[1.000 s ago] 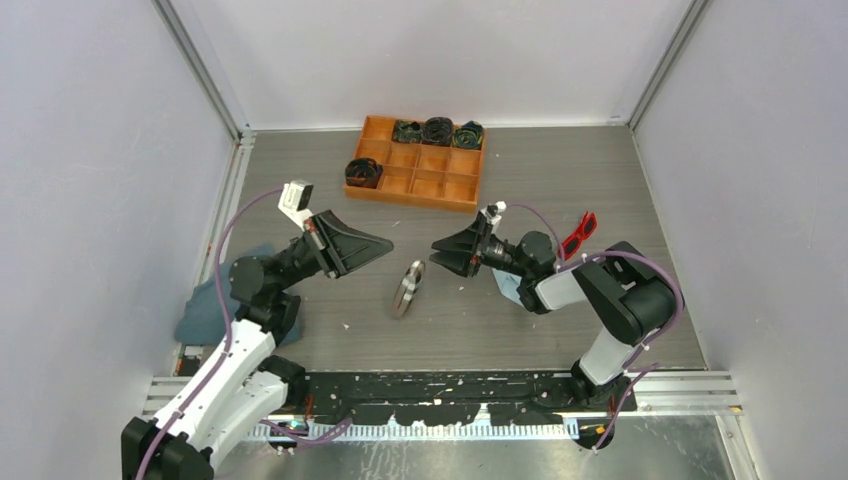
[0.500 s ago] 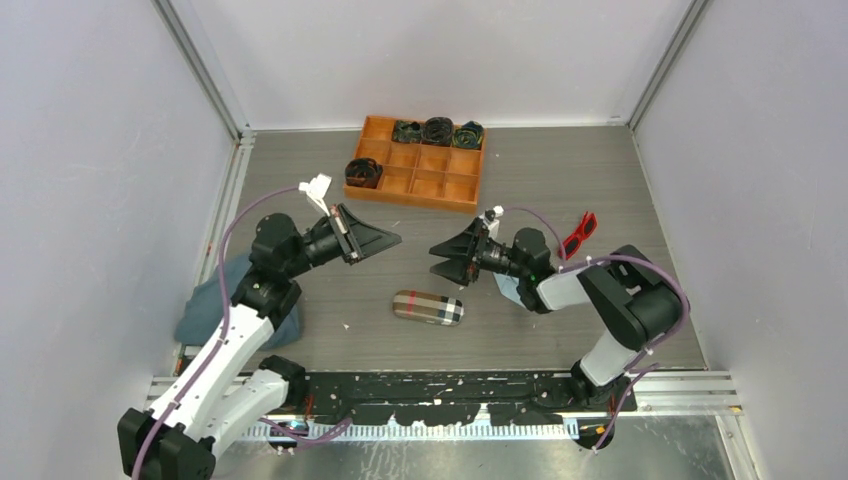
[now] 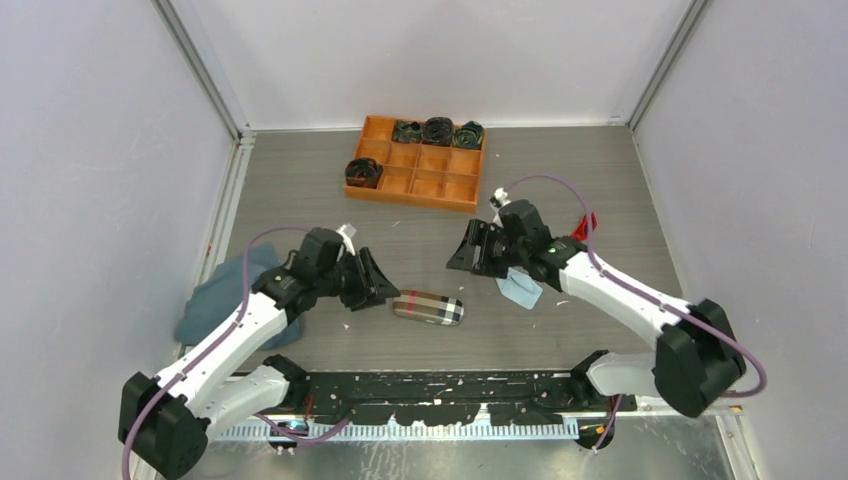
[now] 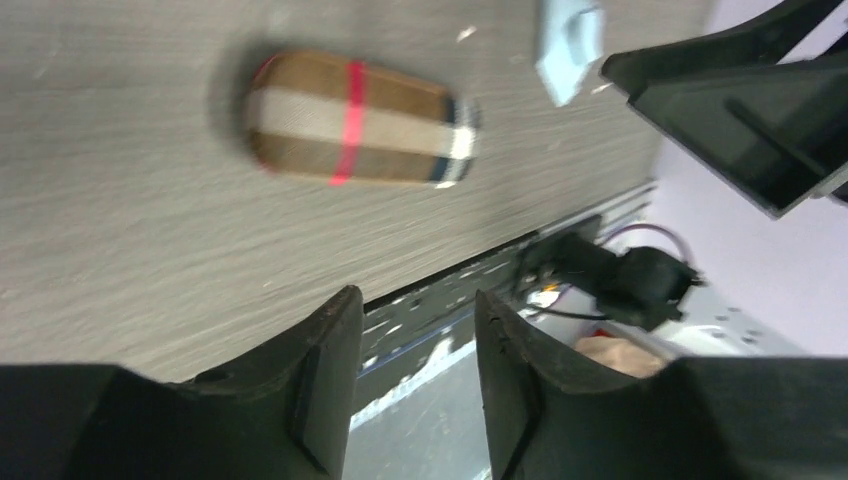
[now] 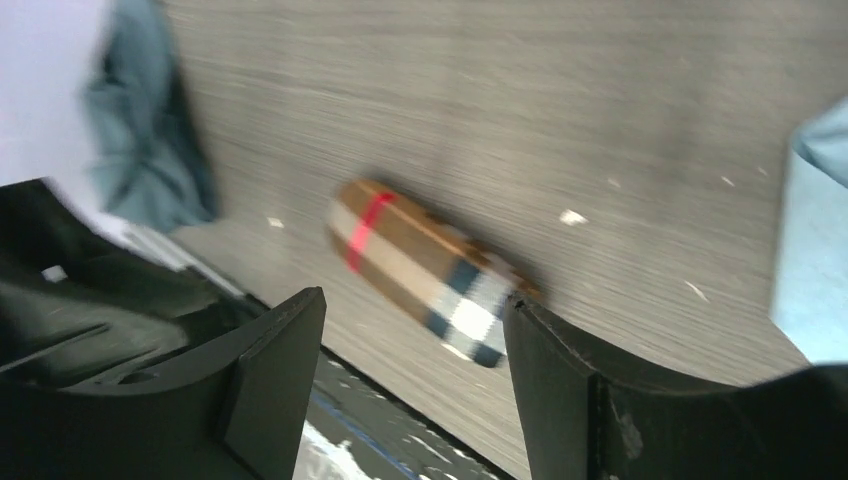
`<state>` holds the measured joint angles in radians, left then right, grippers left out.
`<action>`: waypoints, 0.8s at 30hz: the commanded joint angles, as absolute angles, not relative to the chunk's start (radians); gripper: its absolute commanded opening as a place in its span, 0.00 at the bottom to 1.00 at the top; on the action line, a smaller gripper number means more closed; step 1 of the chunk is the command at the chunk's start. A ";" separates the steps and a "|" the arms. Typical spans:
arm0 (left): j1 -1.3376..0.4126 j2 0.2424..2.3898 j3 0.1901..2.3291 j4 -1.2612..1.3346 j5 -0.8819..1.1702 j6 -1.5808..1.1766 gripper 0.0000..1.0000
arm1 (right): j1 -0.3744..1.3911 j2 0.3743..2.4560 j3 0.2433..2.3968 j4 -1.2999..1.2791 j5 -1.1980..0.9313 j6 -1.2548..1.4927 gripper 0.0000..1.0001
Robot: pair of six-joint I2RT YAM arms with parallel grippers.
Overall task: Organize the sunglasses
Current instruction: Adjust the sunglasses case at the center of the board.
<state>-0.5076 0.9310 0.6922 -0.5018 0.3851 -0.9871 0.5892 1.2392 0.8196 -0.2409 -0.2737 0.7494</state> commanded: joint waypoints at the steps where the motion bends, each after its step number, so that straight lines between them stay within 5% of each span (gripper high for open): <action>1: -0.567 0.960 0.674 -0.624 0.233 -1.001 0.52 | 0.602 1.353 0.792 -0.390 -0.232 0.682 0.72; 13: -0.581 0.986 0.608 -0.590 0.185 -1.063 0.73 | 0.700 1.460 0.714 -0.141 -0.458 0.774 0.70; 24: -0.579 0.993 0.658 -0.647 0.092 -1.079 0.75 | 0.862 1.497 0.808 -0.228 -0.540 0.657 0.70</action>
<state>-0.5766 0.9924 0.6094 -0.6151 0.1486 -1.0679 0.8516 1.5314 0.7376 -0.1551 -0.5289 0.7467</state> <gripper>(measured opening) 0.748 0.698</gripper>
